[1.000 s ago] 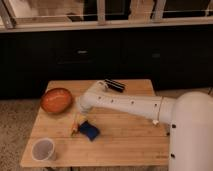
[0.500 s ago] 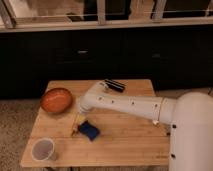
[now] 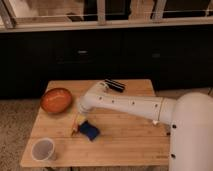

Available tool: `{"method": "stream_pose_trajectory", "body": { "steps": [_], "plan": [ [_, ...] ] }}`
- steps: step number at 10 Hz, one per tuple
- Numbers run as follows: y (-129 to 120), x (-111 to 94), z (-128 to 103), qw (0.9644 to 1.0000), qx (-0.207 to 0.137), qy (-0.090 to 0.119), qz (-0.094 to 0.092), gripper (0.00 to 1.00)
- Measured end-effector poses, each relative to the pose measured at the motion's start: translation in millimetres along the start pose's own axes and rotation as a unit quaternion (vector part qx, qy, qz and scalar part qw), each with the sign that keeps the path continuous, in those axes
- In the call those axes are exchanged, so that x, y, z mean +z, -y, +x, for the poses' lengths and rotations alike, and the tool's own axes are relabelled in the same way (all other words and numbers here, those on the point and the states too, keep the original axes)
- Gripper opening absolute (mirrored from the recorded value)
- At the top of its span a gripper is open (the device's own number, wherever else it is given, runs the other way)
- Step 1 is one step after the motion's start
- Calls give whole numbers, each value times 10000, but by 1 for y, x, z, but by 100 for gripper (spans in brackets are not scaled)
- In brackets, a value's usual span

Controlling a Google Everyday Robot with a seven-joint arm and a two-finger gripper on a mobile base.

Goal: Place the pepper on the white sponge

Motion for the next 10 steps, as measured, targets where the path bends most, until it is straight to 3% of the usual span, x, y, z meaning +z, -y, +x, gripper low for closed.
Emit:
{"method": "stream_pose_trajectory", "body": {
  "steps": [1, 2, 4, 5, 7, 9, 10],
  "plan": [
    [3, -4, 0, 9994, -346, -27, -91, 80],
    [7, -9, -3, 9949, -974, -67, -239, 80],
    [12, -14, -7, 9837, -1742, -121, -422, 80],
    [13, -15, -10, 9761, -2112, -178, -482, 80],
    [9, -14, -14, 9546, -2902, -415, -537, 80],
    [-3, -5, -23, 9175, -3845, -803, -619, 80],
    [-6, -3, -23, 9070, -4056, -947, -618, 80]
  ]
}}
